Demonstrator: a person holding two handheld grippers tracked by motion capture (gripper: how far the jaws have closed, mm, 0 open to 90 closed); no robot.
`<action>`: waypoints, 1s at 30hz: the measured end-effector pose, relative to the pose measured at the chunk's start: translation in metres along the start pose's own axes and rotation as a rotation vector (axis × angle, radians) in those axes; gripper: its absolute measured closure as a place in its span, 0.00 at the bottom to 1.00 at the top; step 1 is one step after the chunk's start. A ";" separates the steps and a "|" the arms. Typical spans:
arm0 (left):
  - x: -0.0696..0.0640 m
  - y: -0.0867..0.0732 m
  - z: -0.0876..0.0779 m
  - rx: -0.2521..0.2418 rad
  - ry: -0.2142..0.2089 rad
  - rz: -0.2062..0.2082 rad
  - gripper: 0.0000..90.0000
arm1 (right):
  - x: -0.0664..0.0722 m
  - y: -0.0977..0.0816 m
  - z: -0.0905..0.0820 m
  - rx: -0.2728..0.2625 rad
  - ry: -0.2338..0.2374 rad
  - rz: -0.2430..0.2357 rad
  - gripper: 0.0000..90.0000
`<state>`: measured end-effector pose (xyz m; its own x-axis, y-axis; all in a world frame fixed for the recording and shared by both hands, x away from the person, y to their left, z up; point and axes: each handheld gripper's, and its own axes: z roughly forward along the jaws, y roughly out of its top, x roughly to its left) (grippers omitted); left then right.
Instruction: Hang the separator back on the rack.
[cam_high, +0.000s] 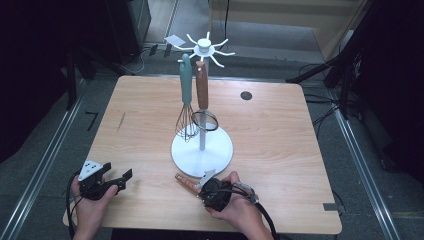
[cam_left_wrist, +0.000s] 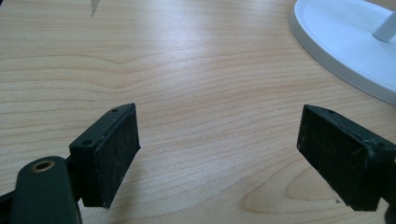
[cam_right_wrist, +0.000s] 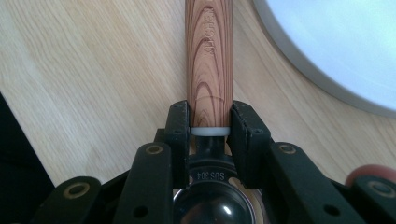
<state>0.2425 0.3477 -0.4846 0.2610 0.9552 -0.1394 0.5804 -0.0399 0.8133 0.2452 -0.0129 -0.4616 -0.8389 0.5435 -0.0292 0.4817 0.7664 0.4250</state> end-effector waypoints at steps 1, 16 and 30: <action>0.000 0.000 0.000 0.000 -0.001 0.000 0.15 | -0.001 -0.003 -0.002 -0.023 -0.020 0.002 0.80; 0.001 0.000 -0.001 -0.005 -0.006 -0.010 0.15 | -0.033 -0.032 -0.031 -0.270 -0.051 0.140 0.80; 0.001 0.000 0.000 -0.008 -0.002 -0.005 0.15 | -0.056 -0.052 -0.048 -0.419 -0.123 0.280 0.80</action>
<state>0.2427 0.3487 -0.4844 0.2598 0.9547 -0.1449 0.5756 -0.0327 0.8171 0.2552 -0.0995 -0.4387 -0.6444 0.7635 0.0420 0.5196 0.3969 0.7567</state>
